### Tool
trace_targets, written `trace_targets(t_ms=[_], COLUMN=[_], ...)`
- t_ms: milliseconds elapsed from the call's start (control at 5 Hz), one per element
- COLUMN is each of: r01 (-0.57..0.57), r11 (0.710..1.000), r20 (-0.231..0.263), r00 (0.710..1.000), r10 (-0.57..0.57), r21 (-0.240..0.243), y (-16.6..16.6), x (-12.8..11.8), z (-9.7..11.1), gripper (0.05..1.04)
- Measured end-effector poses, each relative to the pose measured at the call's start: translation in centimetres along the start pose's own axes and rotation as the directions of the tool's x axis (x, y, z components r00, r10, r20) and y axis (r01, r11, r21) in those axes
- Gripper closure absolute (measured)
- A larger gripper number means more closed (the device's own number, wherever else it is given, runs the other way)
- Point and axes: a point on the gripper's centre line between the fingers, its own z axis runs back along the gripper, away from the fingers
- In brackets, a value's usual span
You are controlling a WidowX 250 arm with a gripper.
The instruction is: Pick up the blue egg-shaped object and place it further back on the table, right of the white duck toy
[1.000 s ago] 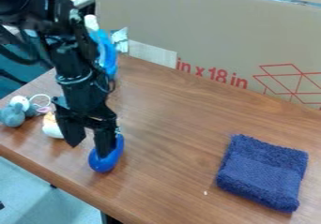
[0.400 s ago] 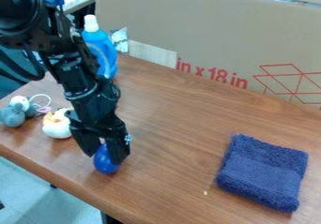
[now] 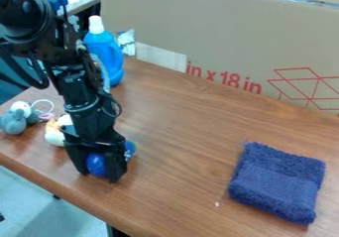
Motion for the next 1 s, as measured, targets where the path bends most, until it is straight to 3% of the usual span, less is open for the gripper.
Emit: trace_targets(t_ms=[200,400,600,800,1000], r01=[-0.014,0.009,0.063,0.13,0.026], r11=[1.0,1.0,0.998,0.989,0.996], r20=[0.006,0.016,0.138,0.267,0.299], r00=[1.0,1.0,0.988,0.953,0.953], r10=[0.014,-0.009,-0.067,-0.143,-0.052], r21=[0.003,0.007,0.031,0.068,0.09], y=[0.0,-0.8,-2.1,-4.0,-4.5], x=[0.1,0.9,3.5,8.0,10.8], z=[0.1,0.8,4.0,7.7,7.2], gripper=[0.222,0.221,0.221,0.221,0.221])
